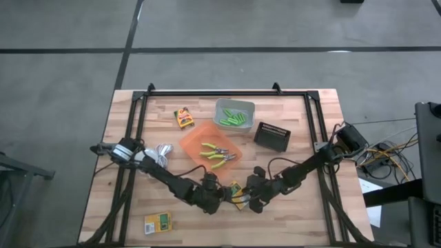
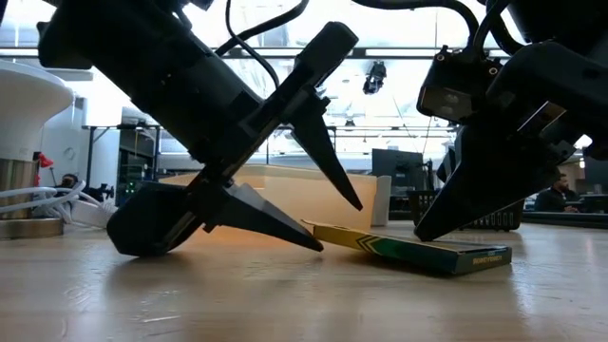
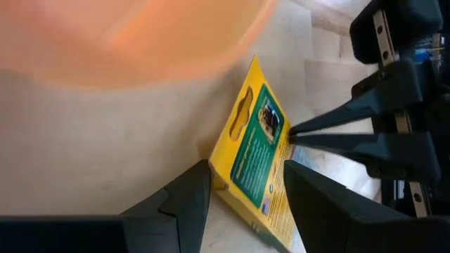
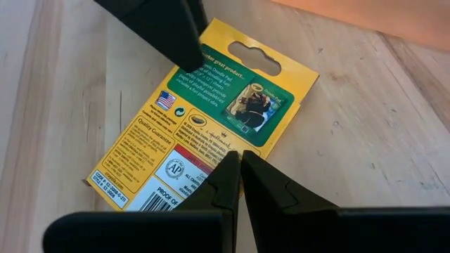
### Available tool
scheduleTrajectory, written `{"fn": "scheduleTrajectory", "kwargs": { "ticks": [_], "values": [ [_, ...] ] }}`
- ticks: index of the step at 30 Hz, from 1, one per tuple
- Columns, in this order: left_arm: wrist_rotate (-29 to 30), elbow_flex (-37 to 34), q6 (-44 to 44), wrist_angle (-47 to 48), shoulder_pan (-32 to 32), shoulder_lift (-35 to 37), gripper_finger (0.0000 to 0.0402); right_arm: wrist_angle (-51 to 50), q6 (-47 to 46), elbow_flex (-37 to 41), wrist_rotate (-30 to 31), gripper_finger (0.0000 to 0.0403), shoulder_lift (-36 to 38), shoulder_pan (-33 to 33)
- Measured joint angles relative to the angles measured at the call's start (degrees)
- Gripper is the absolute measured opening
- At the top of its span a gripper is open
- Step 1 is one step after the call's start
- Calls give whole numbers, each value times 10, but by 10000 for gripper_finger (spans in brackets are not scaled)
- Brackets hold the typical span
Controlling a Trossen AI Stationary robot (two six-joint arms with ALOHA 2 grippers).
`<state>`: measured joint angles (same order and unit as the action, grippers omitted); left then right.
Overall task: Pick & Place School Supplies
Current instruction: Put the yellow crayon box into the black bin
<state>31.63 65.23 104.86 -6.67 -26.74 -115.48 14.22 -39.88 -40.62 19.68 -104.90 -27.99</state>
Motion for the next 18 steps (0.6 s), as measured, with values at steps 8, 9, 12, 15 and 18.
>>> {"fn": "scheduleTrajectory", "kwargs": {
  "ticks": [8, 9, 12, 15, 18],
  "values": [
    [-10, 0, -18, -17, 6, 0, 186, 0, 0, 0, 0, 18, 0, 0],
    [-13, 0, -22, -21, 6, 0, 186, 0, 0, 0, 0, 18, 0, 0],
    [-16, 0, -25, -22, 7, 0, 186, 0, 0, 0, 0, 18, 0, 0],
    [-21, 0, -25, -22, 7, 0, 184, 0, 0, 0, 0, 18, 0, 0],
    [-30, 0, -26, -22, 8, 0, 170, 0, 0, 0, 0, 18, 0, 0]
  ]
}}
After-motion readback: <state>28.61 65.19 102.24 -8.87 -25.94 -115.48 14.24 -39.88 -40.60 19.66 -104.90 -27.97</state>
